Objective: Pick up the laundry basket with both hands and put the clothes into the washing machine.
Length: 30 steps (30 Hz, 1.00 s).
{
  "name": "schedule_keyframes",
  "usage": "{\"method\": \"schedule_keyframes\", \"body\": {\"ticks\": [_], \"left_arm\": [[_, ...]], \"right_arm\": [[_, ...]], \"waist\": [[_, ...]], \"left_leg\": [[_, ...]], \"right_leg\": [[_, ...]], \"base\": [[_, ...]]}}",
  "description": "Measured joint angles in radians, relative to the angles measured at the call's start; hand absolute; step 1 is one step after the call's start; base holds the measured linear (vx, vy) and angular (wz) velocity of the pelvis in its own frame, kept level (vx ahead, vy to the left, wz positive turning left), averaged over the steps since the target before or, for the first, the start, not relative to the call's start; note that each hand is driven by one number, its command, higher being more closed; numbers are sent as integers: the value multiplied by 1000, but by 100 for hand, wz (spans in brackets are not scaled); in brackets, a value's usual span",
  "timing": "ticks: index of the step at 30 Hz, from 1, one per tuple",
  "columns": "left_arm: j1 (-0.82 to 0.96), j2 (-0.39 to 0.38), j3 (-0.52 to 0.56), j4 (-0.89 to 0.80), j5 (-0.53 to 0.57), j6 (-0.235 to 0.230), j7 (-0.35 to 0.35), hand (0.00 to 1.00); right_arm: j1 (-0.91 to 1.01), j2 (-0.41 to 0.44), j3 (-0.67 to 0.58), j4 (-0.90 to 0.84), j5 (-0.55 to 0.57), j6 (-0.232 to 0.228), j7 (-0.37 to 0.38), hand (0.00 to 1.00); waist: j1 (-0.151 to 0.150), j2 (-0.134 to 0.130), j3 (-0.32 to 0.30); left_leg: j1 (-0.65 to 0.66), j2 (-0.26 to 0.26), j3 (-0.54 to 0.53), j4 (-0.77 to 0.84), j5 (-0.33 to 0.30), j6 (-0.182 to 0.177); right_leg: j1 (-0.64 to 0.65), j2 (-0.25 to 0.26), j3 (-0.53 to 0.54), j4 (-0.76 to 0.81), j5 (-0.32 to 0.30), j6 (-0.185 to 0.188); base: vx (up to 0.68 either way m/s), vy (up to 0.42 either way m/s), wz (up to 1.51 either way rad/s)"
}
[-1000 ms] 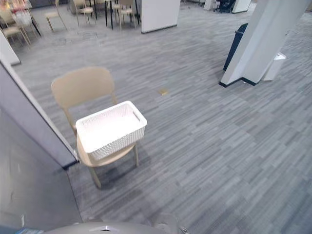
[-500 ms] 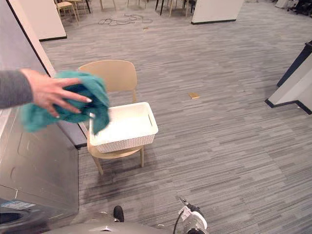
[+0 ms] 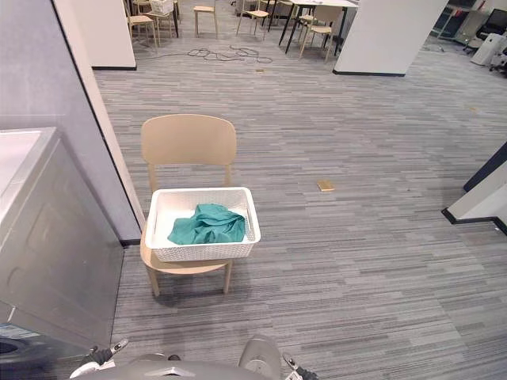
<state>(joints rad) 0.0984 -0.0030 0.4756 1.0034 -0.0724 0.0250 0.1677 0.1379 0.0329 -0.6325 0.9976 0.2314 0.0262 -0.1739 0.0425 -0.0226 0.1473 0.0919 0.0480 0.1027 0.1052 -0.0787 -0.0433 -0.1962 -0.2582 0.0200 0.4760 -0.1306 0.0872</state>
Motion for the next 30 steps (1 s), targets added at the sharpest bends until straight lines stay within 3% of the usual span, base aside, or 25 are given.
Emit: {"method": "schedule_keyframes", "body": {"ticks": [1,3,4,5,7,8,9,11,12,14,17,22,25,30], "left_arm": [[-6,-10,37,0,9,-1,0,0],[-4,-18,78,0,18,-4,0,0],[4,-11,103,-2,25,-4,-1,0],[5,-19,118,9,39,-2,-1,0],[13,-74,141,8,39,1,0,0],[14,-82,140,8,39,1,0,0],[12,-85,140,8,38,1,0,0],[1,-79,128,-24,34,1,0,0],[0,-74,114,-34,33,2,1,0],[4,-54,33,-51,22,1,4,0],[12,-47,-67,-51,17,0,7,0],[13,-43,-103,-37,38,-1,18,0],[3,-28,-133,-14,92,-1,21,0],[-5,5,-218,-3,170,-3,11,0]], "right_arm": [[23,7,-4,5,1,5,0,0],[46,15,-8,9,7,17,1,0],[63,30,-10,13,7,22,6,0],[66,26,-18,17,17,22,16,0],[72,-18,-19,9,18,18,20,0],[68,-24,-19,6,18,18,21,0],[55,-27,-21,5,19,17,21,0],[28,-25,-17,-5,19,10,20,0],[11,-26,-13,-18,21,8,18,0],[9,-27,54,-166,61,-4,3,0],[3,-30,123,-436,74,-10,-33,0],[-32,-41,158,-748,-38,-25,-98,0],[-62,-86,222,-872,-132,-52,-91,0],[-83,-180,333,-935,-246,-75,-53,0]], "waist": [[-4,0,0],[-3,-9,-7],[-4,-35,-23],[-11,-29,-26],[-14,47,-56],[-16,62,-60],[-23,70,-62],[-33,50,-62],[-31,45,-59],[-20,41,-60],[-31,43,-60],[-37,52,-62],[-43,60,-62],[-42,76,-56]], "left_leg": [[-12,17,-24,22,-14,-20],[-23,37,-56,37,-32,-48],[-23,36,-73,30,-37,-71],[-14,63,-82,23,-32,-94],[-2,154,-74,2,-2,-91],[-5,171,-74,7,26,-89],[-19,194,-75,12,44,-88],[-112,225,-52,114,91,-29],[-139,231,-24,159,98,-17],[-193,253,115,262,131,19],[-174,230,238,177,181,14],[-108,184,225,-51,251,-40],[-89,171,231,-105,252,-43],[-52,144,230,-171,244,-64]], "right_leg": [[29,7,69,-117,23,8],[64,3,108,-195,38,26],[94,-12,87,-216,34,73],[94,-4,35,-180,53,130],[90,47,-56,-97,-19,84],[97,59,-81,-82,-37,78],[115,70,-130,-64,-63,65],[179,79,-254,-87,-89,38],[196,80,-278,-96,-89,33],[238,79,-329,-120,-89,28],[239,52,-342,-147,-81,34],[209,55,-341,-165,-65,39],[176,55,-298,-161,-58,44],[179,47,-275,-205,-20,67]], "base": [[103,-306,40],[155,-457,47],[236,-695,69],[235,-677,75],[232,-531,87],[171,-338,105],[146,-372,138],[136,-392,147],[72,-242,98],[60,-149,60],[70,-12,29],[41,31,7],[-18,33,-28],[-16,86,-17]]}}
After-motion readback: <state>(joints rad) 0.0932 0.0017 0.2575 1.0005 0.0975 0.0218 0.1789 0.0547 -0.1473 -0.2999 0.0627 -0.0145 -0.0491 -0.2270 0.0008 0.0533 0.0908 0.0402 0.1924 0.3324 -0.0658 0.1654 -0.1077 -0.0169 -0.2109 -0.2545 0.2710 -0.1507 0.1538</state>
